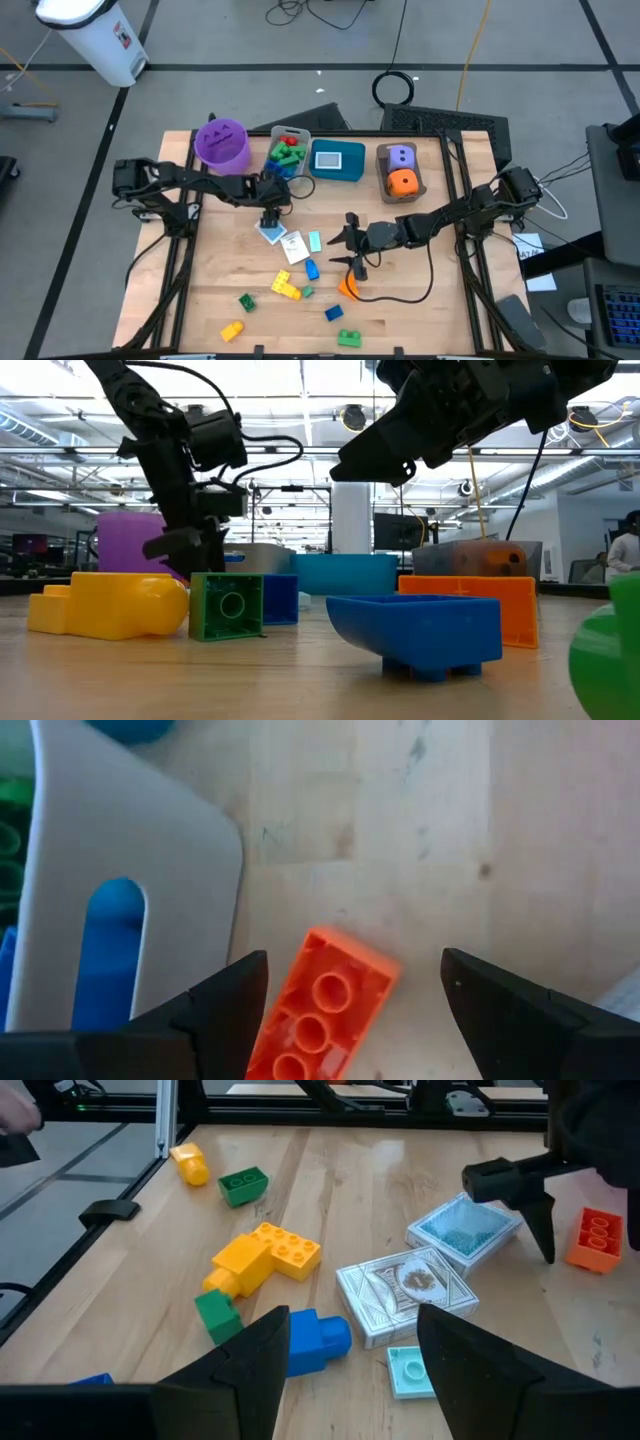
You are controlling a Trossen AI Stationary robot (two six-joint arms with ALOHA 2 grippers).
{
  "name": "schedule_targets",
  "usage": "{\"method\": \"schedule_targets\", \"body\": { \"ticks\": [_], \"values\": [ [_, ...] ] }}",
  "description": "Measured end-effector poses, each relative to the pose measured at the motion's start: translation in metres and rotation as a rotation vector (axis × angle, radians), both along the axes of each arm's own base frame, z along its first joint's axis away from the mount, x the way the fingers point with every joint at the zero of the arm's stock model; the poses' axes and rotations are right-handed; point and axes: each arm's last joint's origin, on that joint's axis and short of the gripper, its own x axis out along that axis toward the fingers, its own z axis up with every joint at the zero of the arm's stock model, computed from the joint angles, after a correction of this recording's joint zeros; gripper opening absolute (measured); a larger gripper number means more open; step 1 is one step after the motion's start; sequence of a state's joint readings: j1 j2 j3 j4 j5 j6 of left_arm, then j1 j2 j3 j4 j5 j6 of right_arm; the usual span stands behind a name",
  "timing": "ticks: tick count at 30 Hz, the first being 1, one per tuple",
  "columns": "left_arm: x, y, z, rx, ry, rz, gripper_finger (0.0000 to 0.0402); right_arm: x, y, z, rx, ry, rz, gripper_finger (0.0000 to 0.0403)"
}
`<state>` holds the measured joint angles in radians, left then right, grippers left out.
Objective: Pick & Place Toys
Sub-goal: Put the orange game piece into the gray bin
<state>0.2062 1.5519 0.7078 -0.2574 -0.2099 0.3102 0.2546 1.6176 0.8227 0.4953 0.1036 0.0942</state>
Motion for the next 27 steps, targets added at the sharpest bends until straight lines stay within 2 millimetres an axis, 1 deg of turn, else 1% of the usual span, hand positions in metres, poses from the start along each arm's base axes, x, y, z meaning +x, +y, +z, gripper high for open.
{"method": "schedule_targets", "body": {
  "ticks": [5,9,14,20,21,24,27],
  "values": [
    [-0.003,0.010,-0.001,-0.065,-0.012,0.057,0.0302,0.000,0.000,0.000,-0.001,-0.001,0.000,0.0210],
    [-0.007,0.017,-0.002,-0.133,-0.012,0.100,0.0283,0.000,0.000,0.000,0.002,-0.001,0.000,0.0210],
    [-0.010,0.018,-0.003,-0.153,0.005,0.118,0.0238,0.000,0.000,0.000,0.002,-0.001,-0.001,0.0210],
    [-0.009,0.012,-0.002,-0.167,0.014,0.115,0.0164,0.000,0.000,0.000,0.001,-0.001,-0.001,0.0210],
    [-0.008,0.010,-0.001,-0.176,0.020,0.110,0.0153,0.000,0.000,0.000,0.000,-0.001,0.000,0.0210],
    [-0.004,0.005,0.007,-0.195,0.061,0.102,0.0150,0.000,0.000,0.000,0.000,-0.001,0.000,0.0210],
    [0.005,0.003,0.026,-0.204,0.095,0.094,0.0150,0.000,0.000,0.000,-0.001,-0.001,0.000,0.0210]
  ]
}}
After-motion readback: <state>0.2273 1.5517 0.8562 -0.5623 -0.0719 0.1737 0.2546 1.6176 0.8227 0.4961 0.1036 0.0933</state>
